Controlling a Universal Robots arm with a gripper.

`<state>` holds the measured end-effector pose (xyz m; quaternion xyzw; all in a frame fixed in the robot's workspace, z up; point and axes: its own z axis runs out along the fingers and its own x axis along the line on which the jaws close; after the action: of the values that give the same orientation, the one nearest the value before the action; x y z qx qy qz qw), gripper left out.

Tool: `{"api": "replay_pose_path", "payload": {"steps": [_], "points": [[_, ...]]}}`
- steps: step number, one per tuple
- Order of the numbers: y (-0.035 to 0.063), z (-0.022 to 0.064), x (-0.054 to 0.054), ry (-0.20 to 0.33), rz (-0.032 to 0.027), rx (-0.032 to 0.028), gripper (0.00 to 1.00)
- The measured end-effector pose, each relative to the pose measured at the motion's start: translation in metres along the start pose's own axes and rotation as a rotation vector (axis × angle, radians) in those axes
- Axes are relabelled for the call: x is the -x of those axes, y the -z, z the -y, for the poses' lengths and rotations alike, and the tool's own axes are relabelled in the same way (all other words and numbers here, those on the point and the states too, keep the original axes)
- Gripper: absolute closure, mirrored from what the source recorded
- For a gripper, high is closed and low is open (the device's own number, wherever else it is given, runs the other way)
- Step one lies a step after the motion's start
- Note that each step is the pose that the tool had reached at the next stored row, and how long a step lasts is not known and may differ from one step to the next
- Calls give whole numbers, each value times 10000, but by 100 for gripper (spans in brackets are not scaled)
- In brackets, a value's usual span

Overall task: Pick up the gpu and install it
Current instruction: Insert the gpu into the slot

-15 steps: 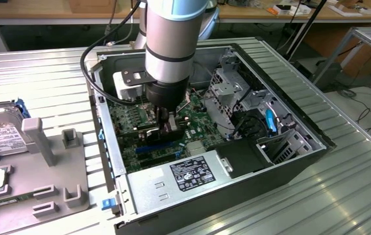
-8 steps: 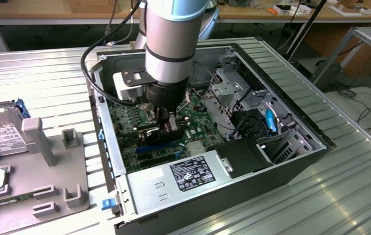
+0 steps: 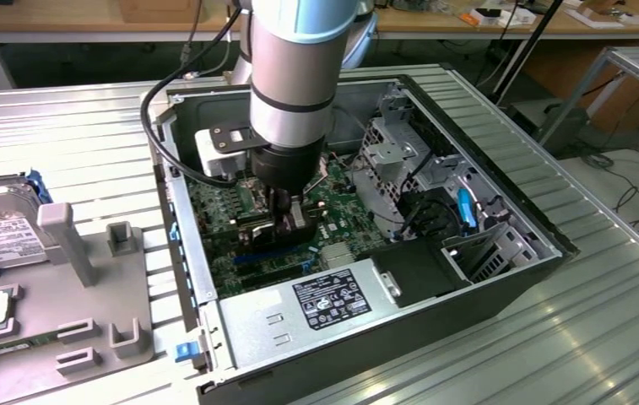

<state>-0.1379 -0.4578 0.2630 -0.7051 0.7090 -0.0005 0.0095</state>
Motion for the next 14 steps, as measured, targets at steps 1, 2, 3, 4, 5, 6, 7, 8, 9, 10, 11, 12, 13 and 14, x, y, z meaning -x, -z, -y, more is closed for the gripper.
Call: {"api": "replay_pose_path", "payload": {"steps": [1, 2, 3, 4, 5, 6, 7, 8, 9, 10, 11, 12, 13, 14], "points": [[-4, 0, 0, 0, 0, 0, 73], [-4, 0, 0, 0, -1, 0, 73], [-4, 0, 0, 0, -1, 1, 73], [-4, 0, 0, 0, -1, 0, 73], [-4, 0, 0, 0, -1, 0, 73], [-4, 0, 0, 0, 0, 0, 73], [-4, 0, 0, 0, -1, 0, 73], [-4, 0, 0, 0, -1, 0, 73], [-4, 0, 0, 0, -1, 1, 73], [-4, 0, 0, 0, 0, 0, 73], [-4, 0, 0, 0, 0, 0, 73], [-5, 0, 0, 0, 2, -1, 73], [-9, 0, 0, 0, 7, -1, 73], [-16, 0, 0, 0, 7, 0, 73]]}}
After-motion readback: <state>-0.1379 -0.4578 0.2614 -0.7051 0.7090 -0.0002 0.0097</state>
